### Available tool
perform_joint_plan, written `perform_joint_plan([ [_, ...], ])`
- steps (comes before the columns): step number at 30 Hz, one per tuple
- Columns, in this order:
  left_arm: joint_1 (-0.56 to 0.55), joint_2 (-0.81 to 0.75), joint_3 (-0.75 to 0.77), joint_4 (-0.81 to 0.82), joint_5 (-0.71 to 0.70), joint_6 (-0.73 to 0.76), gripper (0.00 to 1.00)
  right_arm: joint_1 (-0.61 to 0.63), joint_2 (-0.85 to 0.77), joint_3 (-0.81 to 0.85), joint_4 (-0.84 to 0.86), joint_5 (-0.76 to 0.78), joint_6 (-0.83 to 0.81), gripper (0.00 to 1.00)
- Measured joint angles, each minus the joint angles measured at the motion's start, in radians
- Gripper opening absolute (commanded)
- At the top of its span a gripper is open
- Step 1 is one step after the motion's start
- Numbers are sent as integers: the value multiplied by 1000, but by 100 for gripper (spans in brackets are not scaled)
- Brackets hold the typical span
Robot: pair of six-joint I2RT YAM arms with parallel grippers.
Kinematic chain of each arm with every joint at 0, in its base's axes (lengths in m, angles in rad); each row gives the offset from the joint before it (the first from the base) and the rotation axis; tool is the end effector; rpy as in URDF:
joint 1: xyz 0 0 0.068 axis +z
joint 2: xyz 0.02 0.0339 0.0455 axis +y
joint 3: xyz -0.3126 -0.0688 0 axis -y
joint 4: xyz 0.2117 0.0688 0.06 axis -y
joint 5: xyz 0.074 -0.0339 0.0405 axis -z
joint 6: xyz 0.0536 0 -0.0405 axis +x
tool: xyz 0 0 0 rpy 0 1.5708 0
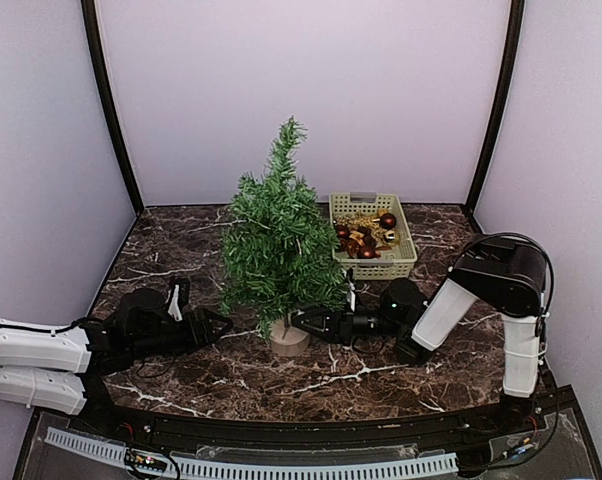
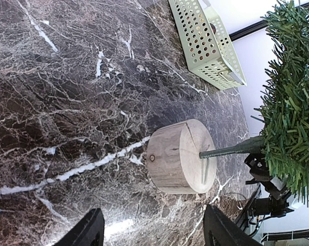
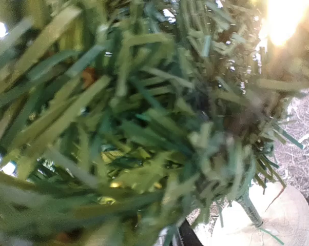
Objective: Decorate the small christmas tree
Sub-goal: Open the power switch for the light string.
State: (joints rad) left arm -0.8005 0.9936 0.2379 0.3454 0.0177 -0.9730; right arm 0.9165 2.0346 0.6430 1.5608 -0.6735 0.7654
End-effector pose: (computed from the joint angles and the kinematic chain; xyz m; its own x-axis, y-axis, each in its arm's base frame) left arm 0.1119 -0.1167 0.2230 -0.7588 -0.4047 -0.5103 0.1806 0.6219 -0.7619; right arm 0.1992 0.3146 0.2150 -0.6150 0.0879 -0.7836 -0.7881 -0.1013 0.6072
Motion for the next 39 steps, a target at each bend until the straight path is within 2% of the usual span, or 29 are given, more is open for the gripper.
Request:
perform_joint_plan([
  [2, 0, 0, 0, 0, 0, 0, 69, 0, 0, 0, 1, 0, 0, 14],
  [4, 0, 0, 0, 0, 0, 0, 68, 0, 0, 0, 2, 0, 2, 15],
  [5, 0, 0, -1, 0, 0, 0, 68, 0, 2, 0, 3, 0, 0, 19],
  [7, 0, 0, -2, 0, 0, 0, 68, 0, 4, 0, 2, 0, 1, 35],
  [10, 0, -1, -4, -1, 0, 0, 68, 0, 7, 0, 3, 1, 8, 43],
  [29, 2, -13, -4, -3, 0, 0, 68, 0, 11, 0, 4, 6, 14, 48],
  [39, 2, -13, -4, -3, 2, 13, 69, -18, 3, -67, 5, 55, 22, 63],
])
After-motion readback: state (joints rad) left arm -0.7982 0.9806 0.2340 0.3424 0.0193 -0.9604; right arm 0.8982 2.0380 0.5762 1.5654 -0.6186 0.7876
